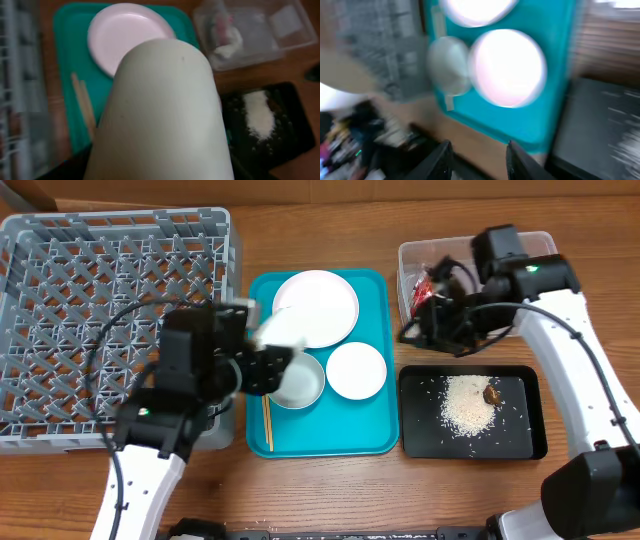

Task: Sort waste into correct bins and load items into the dishwasher
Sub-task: 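Place the white cup upside down in the dish rack with the left gripper, then grasp the grey bowl on the teal tray with the left gripper, then place the grey bowl upside down in the dish rack, then reach the left gripper to the pink bowl on the teal tray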

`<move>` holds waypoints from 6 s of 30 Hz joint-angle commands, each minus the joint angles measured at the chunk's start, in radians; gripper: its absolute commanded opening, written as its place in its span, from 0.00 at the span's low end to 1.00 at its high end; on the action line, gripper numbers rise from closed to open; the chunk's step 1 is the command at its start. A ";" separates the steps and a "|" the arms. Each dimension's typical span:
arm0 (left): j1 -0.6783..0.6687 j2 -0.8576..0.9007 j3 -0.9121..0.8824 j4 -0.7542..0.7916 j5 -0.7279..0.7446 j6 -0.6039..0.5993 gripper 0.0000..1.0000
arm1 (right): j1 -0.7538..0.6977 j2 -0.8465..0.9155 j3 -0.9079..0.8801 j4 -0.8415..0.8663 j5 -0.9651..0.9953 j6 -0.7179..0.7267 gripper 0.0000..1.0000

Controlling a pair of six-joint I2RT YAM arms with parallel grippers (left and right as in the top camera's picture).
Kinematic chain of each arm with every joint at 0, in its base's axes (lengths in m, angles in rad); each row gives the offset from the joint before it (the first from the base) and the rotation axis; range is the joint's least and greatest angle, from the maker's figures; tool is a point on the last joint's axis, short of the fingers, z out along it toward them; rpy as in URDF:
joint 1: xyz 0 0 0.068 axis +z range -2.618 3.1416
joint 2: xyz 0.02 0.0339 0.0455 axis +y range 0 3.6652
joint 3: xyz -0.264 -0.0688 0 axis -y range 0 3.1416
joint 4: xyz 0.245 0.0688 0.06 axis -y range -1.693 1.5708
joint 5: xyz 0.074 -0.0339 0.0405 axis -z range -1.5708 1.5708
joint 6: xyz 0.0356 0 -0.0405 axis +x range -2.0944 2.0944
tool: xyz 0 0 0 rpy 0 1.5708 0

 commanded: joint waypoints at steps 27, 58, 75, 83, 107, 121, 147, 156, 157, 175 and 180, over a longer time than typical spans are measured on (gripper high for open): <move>0.595 0.353 0.112 -0.192 -0.408 -0.028 0.80 | -0.166 -0.101 0.006 -0.082 0.304 -0.002 0.37; -0.231 0.462 0.206 -0.184 -0.235 0.051 0.98 | -0.166 -0.101 0.006 -0.097 0.304 -0.005 0.38; -0.360 0.755 0.213 -0.185 -0.238 0.050 0.13 | -0.166 -0.101 0.006 -0.098 0.304 -0.005 0.39; -0.359 0.713 0.362 -0.277 -0.247 0.039 0.04 | -0.166 -0.101 0.006 -0.101 0.304 -0.005 0.39; 0.376 0.599 0.641 -0.324 0.409 0.464 0.04 | -0.166 -0.101 0.006 -0.102 0.305 -0.005 0.39; 0.587 0.882 0.641 -0.328 0.859 0.628 0.04 | -0.166 -0.101 0.005 -0.108 0.304 -0.005 0.39; 0.792 0.983 0.647 -0.496 0.715 0.615 0.63 | -0.166 -0.101 0.005 -0.119 0.305 -0.005 0.39; 0.737 0.797 0.677 -0.567 0.699 0.615 1.00 | -0.167 -0.101 0.005 -0.171 0.469 0.039 0.48; 0.718 0.769 0.677 -0.566 0.678 0.608 1.00 | -0.168 -0.101 0.005 -0.174 0.493 0.061 0.49; -0.231 0.756 0.676 -0.424 -0.076 0.305 1.00 | -0.224 -0.101 0.005 -0.167 0.693 0.259 0.95; -0.399 0.884 0.676 -0.415 -0.146 0.277 1.00 | -0.229 -0.101 0.005 -0.167 0.681 0.259 1.00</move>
